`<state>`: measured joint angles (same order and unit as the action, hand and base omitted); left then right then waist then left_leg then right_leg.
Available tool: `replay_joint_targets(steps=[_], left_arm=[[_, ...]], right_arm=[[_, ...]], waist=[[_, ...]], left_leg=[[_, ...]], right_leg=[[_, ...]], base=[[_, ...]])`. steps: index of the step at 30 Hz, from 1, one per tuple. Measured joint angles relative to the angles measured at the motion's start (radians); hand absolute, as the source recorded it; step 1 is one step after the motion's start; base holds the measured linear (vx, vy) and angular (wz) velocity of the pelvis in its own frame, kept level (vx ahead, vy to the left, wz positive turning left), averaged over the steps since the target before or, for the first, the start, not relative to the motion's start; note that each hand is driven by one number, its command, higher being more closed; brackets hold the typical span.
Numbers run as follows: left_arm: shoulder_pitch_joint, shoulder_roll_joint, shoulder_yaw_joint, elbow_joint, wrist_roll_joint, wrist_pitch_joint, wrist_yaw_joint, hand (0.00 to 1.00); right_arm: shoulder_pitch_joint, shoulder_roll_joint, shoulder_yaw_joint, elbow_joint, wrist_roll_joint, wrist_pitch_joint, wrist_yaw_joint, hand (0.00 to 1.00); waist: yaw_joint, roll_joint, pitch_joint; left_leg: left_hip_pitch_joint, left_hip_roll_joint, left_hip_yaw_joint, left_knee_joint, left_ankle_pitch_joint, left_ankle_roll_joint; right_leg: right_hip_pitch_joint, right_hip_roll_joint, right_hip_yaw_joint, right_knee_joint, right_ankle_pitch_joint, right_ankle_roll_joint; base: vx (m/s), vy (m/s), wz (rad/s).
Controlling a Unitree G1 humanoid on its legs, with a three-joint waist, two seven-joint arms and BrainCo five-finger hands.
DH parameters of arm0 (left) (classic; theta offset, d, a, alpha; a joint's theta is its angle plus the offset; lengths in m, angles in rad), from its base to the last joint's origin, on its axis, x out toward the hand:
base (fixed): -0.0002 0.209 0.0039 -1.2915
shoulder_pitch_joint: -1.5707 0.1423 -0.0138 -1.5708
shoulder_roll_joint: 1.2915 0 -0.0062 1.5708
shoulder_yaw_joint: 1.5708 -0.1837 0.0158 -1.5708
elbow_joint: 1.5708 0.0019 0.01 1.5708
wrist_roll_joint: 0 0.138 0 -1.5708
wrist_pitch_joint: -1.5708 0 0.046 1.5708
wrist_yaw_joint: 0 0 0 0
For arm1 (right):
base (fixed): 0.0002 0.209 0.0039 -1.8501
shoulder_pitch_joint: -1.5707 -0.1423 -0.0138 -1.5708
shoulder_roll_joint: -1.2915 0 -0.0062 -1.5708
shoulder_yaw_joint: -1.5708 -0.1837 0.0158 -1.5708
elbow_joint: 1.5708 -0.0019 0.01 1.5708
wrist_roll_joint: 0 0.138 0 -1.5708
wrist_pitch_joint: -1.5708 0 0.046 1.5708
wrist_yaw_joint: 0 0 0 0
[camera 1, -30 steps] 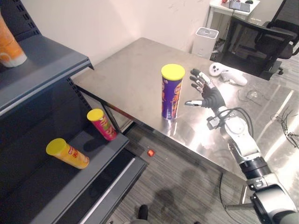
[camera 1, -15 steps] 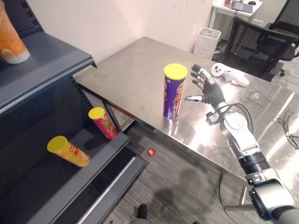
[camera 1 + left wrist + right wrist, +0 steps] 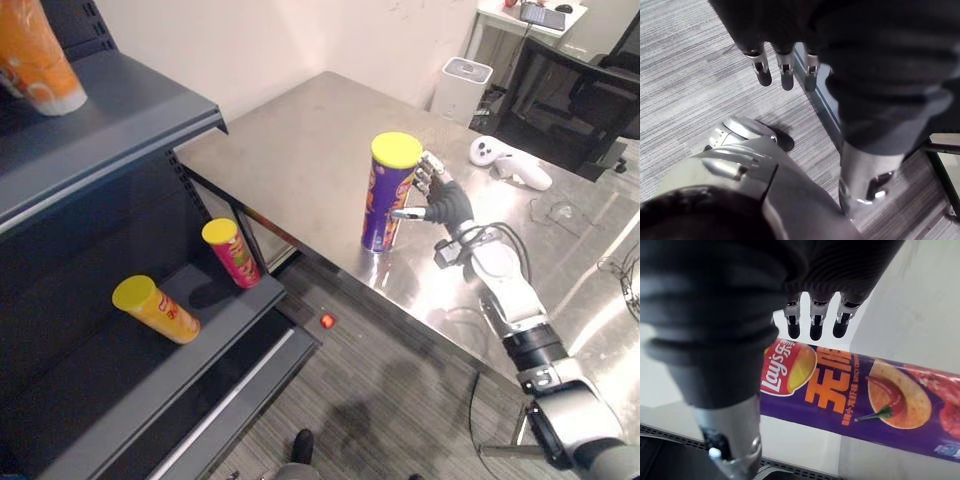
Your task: Put the gum and the chips on the shelf.
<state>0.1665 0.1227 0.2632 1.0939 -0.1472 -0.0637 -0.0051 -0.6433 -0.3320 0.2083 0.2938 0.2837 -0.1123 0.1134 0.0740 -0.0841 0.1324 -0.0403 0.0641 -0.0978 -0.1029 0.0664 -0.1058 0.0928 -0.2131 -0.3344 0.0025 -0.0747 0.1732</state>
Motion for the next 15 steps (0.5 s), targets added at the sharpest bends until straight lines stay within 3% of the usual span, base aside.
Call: replay_joint_targets(steps=[6,7,15], left_arm=[[0.001,0.000,0.000,-0.020,-0.004,0.000,0.000,0.00],[0.002,0.000,0.000,-0.022,-0.004,0.000,0.000,0.00],[0.005,0.000,0.000,-0.030,-0.005,0.000,0.001,0.00]], right_arm=[[-0.019,0.000,0.000,0.041,-0.002,0.011,-0.002,0.00],[-0.020,0.001,0.000,0.041,-0.006,0.013,-0.002,1.00],[-0.043,0.037,0.005,0.079,-0.011,0.020,-0.020,1.00]], waist=[[0.015,-0.004,0.002],[0.016,-0.006,0.004],[0.020,-0.020,0.011]], left_leg=[[-0.011,0.000,-0.019,0.000,0.005,-0.002],[-0.012,-0.001,-0.020,0.000,0.005,-0.002],[-0.014,-0.001,-0.023,0.000,0.006,-0.002]], right_leg=[[-0.001,0.002,-0.016,-0.001,0.000,0.000],[-0.001,0.002,-0.017,-0.001,0.000,0.000],[-0.002,0.002,-0.019,-0.001,0.000,0.000]], base=[[-0.01,-0.010,0.07],[0.00,0.000,0.00],[0.00,0.000,0.00]])
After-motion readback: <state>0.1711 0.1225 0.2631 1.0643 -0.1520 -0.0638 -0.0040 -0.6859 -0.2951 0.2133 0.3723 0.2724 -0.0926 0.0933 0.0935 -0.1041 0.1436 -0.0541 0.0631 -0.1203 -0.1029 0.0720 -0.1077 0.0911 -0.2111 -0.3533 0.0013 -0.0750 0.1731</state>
